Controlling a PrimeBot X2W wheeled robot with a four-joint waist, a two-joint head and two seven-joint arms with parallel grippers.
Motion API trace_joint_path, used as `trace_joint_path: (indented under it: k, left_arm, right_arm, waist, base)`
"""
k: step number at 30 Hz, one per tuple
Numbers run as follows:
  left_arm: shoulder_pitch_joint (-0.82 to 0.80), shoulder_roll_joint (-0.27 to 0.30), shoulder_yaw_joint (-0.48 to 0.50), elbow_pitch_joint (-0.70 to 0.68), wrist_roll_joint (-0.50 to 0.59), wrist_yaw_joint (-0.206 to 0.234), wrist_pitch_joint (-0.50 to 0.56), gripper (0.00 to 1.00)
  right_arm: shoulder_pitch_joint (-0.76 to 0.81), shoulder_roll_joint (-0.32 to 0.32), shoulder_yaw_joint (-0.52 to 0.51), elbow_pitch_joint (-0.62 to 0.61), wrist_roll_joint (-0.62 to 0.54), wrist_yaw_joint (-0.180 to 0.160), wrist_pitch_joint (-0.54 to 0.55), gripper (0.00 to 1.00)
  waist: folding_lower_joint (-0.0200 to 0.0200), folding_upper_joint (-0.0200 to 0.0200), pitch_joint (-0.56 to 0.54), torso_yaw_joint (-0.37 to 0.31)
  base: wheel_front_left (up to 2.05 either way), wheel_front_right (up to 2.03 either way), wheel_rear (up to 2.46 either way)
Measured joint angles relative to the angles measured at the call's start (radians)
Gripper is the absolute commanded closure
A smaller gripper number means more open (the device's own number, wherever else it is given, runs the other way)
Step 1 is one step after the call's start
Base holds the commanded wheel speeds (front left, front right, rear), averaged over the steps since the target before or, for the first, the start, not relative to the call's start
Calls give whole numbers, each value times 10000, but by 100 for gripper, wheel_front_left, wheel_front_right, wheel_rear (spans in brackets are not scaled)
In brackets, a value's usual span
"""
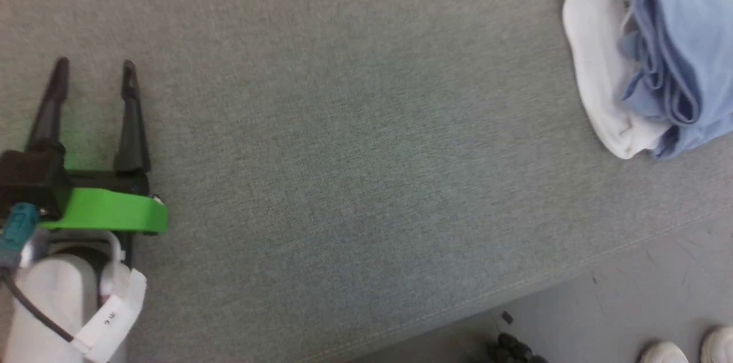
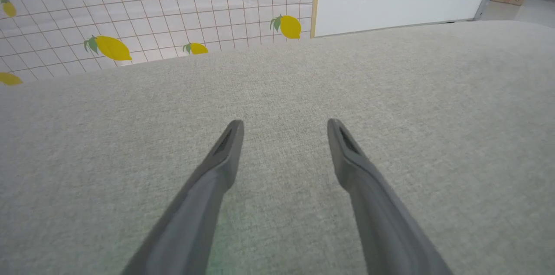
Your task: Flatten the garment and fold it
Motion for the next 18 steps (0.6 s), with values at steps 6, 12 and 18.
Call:
trace_joint_path:
  k: [6, 12, 18]
  left_arm:
    - [221, -510, -86, 1101, -397, 180, -708, 0]
    - [391, -849, -84, 1954, -612, 290, -1191, 0]
    - [704, -1028, 125, 2416, -984, 437, -1434, 0]
  right_arm:
    - [125, 297, 635, -1277, 744, 0, -1187, 0]
    - [962, 1421, 1093, -2213, 911, -4, -2418, 0]
    - [2079, 2813, 1292, -2752, 813, -4, -3499, 0]
  waist:
    - [-2, 0, -1235, 195]
    - [-2, 0, -2575, 546]
    - [-2, 0, -3813, 992]
  base:
    - [0, 0, 0]
    - [0, 0, 0]
    - [0, 0, 0]
